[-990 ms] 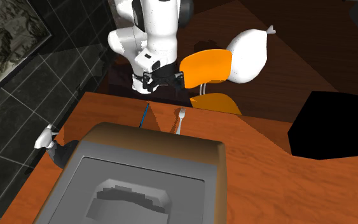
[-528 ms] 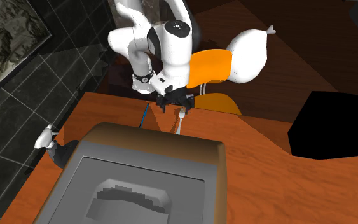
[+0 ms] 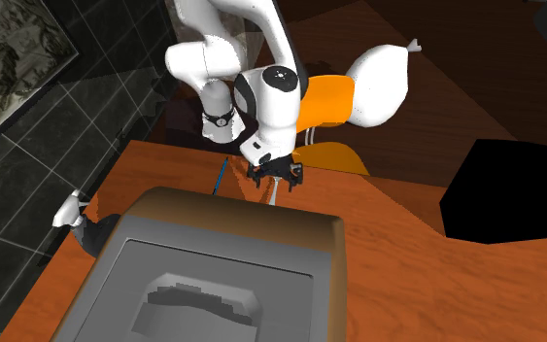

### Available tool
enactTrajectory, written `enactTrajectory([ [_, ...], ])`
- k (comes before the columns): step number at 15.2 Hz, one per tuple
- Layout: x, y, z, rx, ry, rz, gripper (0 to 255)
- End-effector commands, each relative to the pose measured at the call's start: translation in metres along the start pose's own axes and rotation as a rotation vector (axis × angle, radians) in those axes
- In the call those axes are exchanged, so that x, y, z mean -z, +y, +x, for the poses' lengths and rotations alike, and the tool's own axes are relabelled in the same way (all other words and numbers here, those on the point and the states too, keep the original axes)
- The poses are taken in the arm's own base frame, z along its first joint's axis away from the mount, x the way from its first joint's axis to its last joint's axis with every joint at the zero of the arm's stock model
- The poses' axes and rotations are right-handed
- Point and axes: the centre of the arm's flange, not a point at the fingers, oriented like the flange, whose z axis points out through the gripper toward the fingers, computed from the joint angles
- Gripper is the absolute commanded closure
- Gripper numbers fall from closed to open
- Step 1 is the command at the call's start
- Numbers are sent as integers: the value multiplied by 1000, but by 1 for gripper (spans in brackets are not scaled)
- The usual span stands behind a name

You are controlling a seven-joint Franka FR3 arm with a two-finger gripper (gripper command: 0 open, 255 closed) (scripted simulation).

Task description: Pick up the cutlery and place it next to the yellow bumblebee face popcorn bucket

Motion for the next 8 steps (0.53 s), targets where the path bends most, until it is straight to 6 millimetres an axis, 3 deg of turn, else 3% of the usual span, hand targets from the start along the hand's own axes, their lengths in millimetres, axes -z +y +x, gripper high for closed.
enactTrajectory([
  [1, -10, -1, 0, 0, 0, 1, 0],
  [2, -19, -1, 0, 0, 0, 1, 0],
  [8, -19, -1, 0, 0, 0, 1, 0],
])
